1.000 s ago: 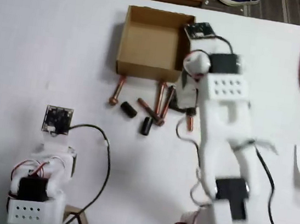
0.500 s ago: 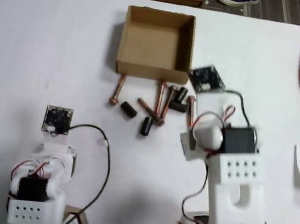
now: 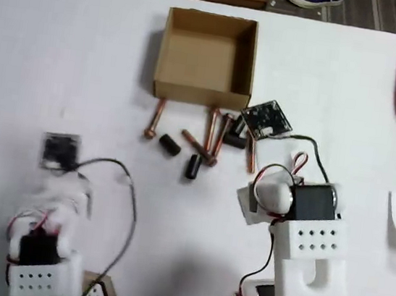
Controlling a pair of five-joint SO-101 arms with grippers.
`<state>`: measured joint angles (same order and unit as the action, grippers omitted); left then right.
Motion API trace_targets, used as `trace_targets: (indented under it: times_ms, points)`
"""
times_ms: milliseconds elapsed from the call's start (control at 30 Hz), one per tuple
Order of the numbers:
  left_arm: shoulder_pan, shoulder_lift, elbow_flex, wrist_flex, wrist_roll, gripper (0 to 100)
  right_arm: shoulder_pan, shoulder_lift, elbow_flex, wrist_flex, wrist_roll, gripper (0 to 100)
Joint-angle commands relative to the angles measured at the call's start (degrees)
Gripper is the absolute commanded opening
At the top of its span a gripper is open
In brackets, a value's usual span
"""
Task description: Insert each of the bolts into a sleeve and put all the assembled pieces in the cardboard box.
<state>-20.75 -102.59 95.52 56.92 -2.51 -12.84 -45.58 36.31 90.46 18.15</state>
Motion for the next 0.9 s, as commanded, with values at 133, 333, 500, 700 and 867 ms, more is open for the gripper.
trace_targets:
  times_ms: [133, 333, 500, 700, 867]
  points:
    - [-10.55, -0.26, -5.85, -14.33, -1.93, 3, 0.40, -1.80, -0.26, -0.92, 0.26, 2.0]
    - [-1.76, 1.23, -11.03, -15.47, -2.90, 14, 0.40, -1.80, -0.35, -0.92, 0.35, 2.0]
    - [0.26, 19.78, -18.86, -21.01, -2.90, 15, 0.40, -1.80, -0.35, -0.92, 0.44, 2.0]
    - [8.88, 65.14, -48.22, -8.44, -2.90, 15, 0.40, -1.80, -0.35, -0.92, 0.09, 2.0]
    - [18.11, 98.55, -79.87, 12.92, 0.35, 15, 0.40, -1.89, -0.26, -0.92, 0.09, 2.0]
